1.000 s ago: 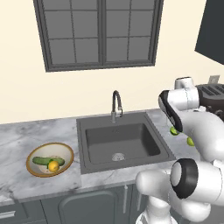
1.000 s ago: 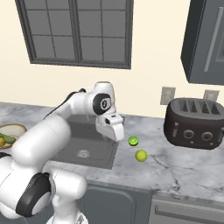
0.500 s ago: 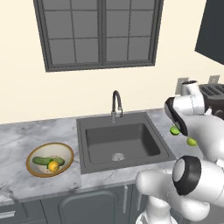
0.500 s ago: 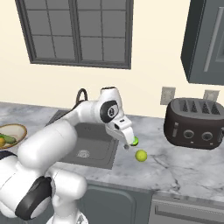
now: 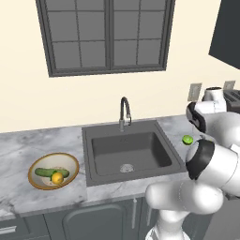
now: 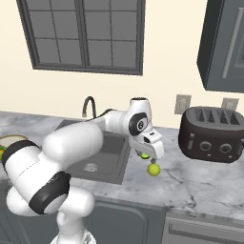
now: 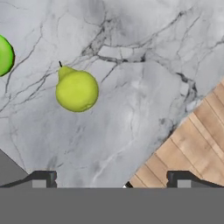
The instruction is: There is a mixed pile of frozen fruits and vegetables on the counter. Locate all the frozen vegetables and place the items in a bowl on the counter. Take all the frozen fruits and defrost them in a running sink.
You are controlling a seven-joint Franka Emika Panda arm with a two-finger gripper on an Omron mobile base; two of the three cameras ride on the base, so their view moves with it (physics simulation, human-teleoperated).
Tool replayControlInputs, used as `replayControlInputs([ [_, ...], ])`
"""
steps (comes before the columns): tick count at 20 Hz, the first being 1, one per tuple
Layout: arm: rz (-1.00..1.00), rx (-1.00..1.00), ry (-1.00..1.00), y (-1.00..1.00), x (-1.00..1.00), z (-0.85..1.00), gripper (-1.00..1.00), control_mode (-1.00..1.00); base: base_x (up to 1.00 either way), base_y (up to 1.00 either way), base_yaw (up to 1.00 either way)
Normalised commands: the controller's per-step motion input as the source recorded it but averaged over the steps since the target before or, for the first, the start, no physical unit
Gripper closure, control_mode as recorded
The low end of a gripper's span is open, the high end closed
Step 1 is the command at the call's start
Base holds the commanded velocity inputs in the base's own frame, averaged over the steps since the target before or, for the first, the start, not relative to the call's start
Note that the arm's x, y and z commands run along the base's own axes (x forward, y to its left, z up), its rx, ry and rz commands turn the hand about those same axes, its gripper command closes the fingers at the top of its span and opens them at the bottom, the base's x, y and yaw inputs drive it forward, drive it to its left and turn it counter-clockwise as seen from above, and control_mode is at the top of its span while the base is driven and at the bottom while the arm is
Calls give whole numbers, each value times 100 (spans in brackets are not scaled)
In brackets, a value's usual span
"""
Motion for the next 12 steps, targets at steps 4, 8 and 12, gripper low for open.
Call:
replayControlInputs([
  [4, 3, 6, -4, 0, 20, -24, -100, -100, 0, 0, 0],
  [8, 3, 0, -13, 0, 29, -36, -100, -100, 0, 0, 0],
  [12, 2, 0, -13, -17, 22, -33, -100, -100, 0, 0, 0],
])
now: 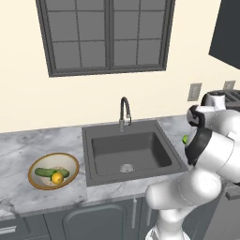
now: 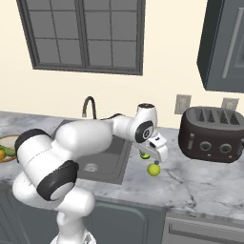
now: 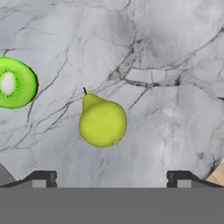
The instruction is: There is a mixed pile of frozen fruits and vegetables on the counter. Locate all the frozen vegetables and place the items in a bowl on the counter. Take all the frozen fruits and defrost them in a running sink.
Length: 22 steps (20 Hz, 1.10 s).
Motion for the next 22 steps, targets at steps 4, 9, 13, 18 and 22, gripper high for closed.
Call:
replayControlInputs([
  [4, 2, 0, -4, -19, 17, -28, -100, -100, 0, 0, 0],
  [9, 4, -1, -2, -11, 32, -30, -100, -100, 0, 0, 0],
  [13, 1, 1, 1, -7, 2, -30, -100, -100, 0, 0, 0],
  [18, 0, 2, 5, -10, -7, -25, -100, -100, 0, 0, 0],
  [22, 0, 3, 2, 5, 4, -23, -100, -100, 0, 0, 0],
])
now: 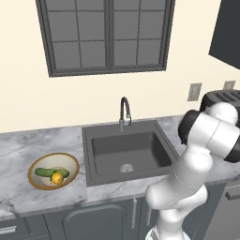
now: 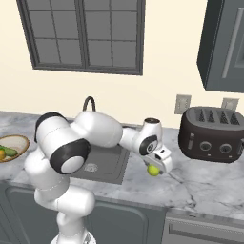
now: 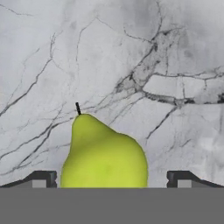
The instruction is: There is a mixed pile of frozen fruits and vegetables on the counter. Locate all the frozen vegetables and place the items in a bowl on the counter. Take all the frozen fruits and defrost them in a running sink.
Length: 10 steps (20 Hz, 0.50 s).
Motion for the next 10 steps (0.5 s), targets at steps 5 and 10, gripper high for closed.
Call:
replayControlInputs([
  [5, 0, 3, 0, 3, 6, -24, -100, -100, 0, 0, 0],
  [10, 0, 2, 0, 0, 0, -15, 100, -100, 0, 0, 0],
])
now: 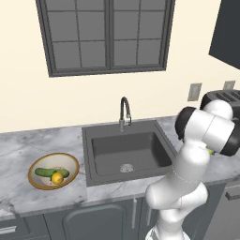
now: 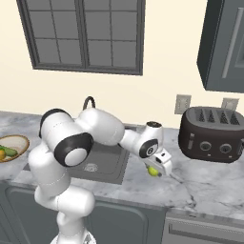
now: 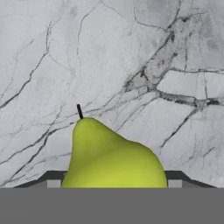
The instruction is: There is a mixed pile of frozen fruits and vegetables on the counter. Locate all the frozen vegetables and place the items in a bowl on the counter. Take all the frozen fruits and defrost them in a running sink.
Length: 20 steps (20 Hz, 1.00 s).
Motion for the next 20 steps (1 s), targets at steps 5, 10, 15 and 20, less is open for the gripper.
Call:
replayControlInputs([
  [5, 0, 0, 0, 10, 0, -1, 100, -100, 0, 0, 0],
  [10, 14, -1, 1, 58, -8, 7, 100, -100, 0, 0, 0],
  [15, 19, -1, 0, 56, -21, 42, 100, -100, 0, 0, 0],
  [20, 19, -3, 0, 65, -25, 52, 100, -100, 0, 0, 0],
])
